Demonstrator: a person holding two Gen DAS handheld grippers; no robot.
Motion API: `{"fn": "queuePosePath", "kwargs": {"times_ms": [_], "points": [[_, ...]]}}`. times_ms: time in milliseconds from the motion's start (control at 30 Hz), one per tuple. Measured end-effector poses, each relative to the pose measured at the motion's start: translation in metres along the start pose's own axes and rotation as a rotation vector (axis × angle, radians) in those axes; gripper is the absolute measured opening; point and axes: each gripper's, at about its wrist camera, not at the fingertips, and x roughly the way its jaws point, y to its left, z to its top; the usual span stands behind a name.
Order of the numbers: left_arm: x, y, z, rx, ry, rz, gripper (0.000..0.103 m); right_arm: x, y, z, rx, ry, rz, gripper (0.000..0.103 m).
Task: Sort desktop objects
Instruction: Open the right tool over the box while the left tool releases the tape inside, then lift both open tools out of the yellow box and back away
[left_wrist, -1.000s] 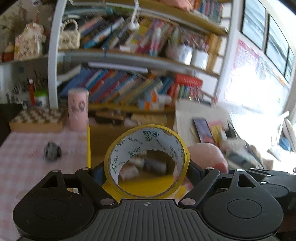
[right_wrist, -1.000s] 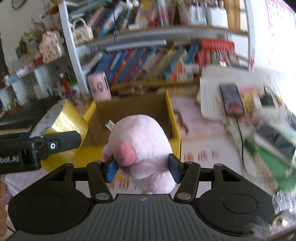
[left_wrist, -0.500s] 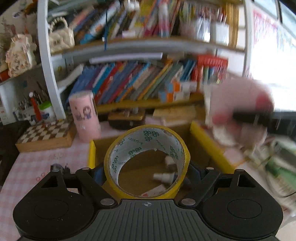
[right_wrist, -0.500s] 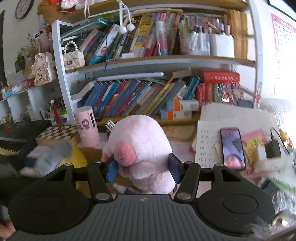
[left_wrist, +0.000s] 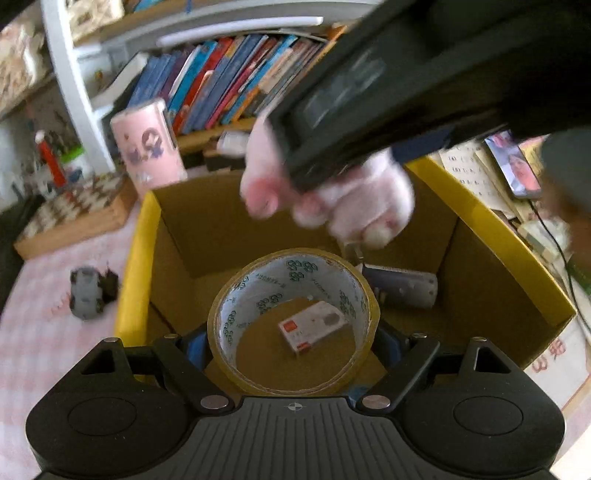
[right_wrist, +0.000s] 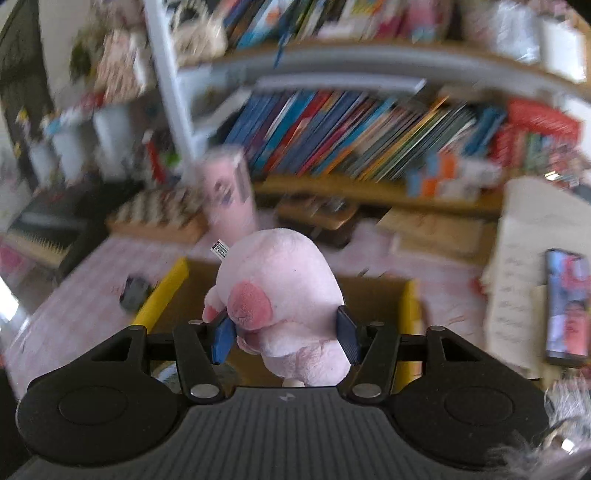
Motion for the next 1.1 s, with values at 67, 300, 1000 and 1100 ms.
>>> {"fn": "queuePosePath", "kwargs": {"times_ms": [67, 300, 1000, 1100], "points": [[0.000, -0.001, 0.000, 0.000, 0.000, 0.002, 0.087, 0.019, 0.002, 0.003, -0.014, 0.063, 0.004, 0.054], [-0.011, 0.000, -0.004, 0.001, -0.042, 0.017, 0.089, 0.064, 0.009, 0.005, -0.064, 0.198, -0.006, 0.056], [-0.110, 0.026, -0.025, -0.031, -0.265, 0.132, 0.094, -0.054, 0.011, -0.019, 0.019, -0.128, 0.002, 0.083], [-0.129, 0.034, -0.033, -0.057, -0.300, 0.156, 0.095, -0.077, 0.010, -0.033, 0.022, -0.172, -0.027, 0.083]]}}
